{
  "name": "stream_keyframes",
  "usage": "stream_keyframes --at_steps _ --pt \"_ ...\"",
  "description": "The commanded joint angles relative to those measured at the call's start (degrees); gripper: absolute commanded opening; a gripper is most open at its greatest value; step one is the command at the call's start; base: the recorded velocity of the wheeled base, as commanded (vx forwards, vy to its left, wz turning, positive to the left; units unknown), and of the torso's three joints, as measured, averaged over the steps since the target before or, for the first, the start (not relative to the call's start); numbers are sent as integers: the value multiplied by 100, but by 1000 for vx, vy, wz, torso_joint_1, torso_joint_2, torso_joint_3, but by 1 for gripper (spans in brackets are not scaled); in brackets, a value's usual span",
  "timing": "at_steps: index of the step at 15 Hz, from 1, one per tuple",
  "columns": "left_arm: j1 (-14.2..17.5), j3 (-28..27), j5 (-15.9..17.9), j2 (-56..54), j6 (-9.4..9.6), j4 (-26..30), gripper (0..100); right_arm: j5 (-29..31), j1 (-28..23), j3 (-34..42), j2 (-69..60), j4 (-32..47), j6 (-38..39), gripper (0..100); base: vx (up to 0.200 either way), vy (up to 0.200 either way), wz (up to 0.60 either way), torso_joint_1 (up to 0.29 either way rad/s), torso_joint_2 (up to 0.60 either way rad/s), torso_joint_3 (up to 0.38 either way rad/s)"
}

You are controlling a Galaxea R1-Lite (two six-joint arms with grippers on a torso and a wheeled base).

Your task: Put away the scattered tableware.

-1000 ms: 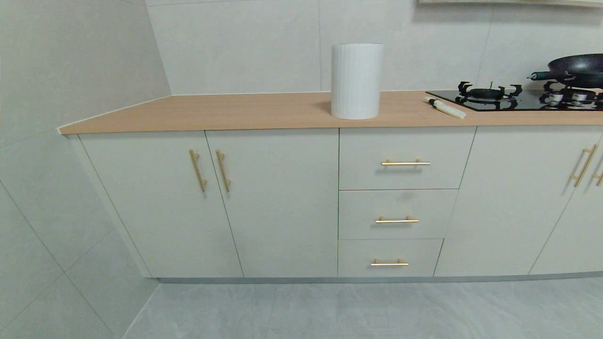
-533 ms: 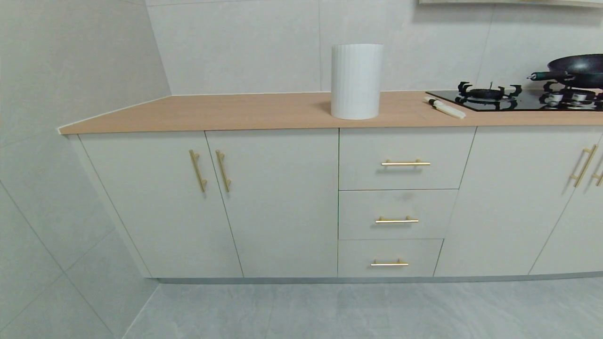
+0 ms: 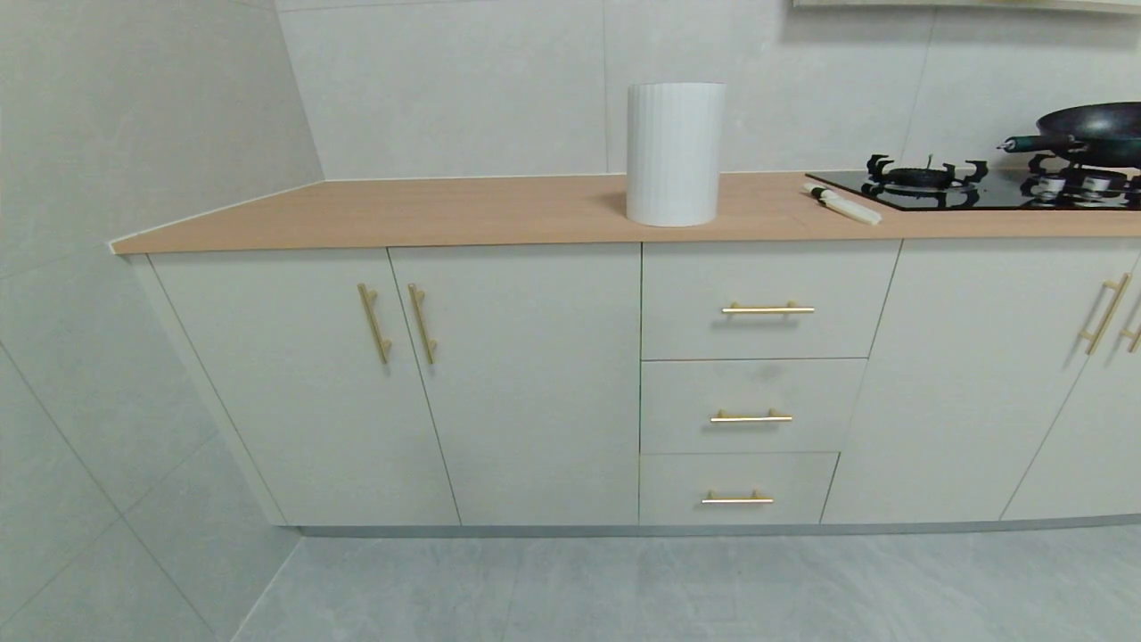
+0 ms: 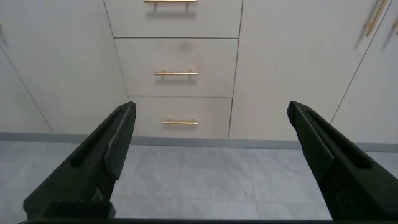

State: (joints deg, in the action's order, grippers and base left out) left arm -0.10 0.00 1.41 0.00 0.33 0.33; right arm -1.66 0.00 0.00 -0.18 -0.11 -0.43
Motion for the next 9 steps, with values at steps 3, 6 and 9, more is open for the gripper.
stream_keyframes --at_steps 3,6,9 --pt "1 0 -1 0 2 2 100 -1 0 0 18 11 -1 100 133 0 0 0 2 5" --pt "1 0 -1 0 -7 2 100 -1 0 0 18 11 -1 100 200 0 0 5 5 4" --pt "1 0 -1 0 -15 2 100 -1 0 0 18 11 -1 100 200 0 0 1 1 2"
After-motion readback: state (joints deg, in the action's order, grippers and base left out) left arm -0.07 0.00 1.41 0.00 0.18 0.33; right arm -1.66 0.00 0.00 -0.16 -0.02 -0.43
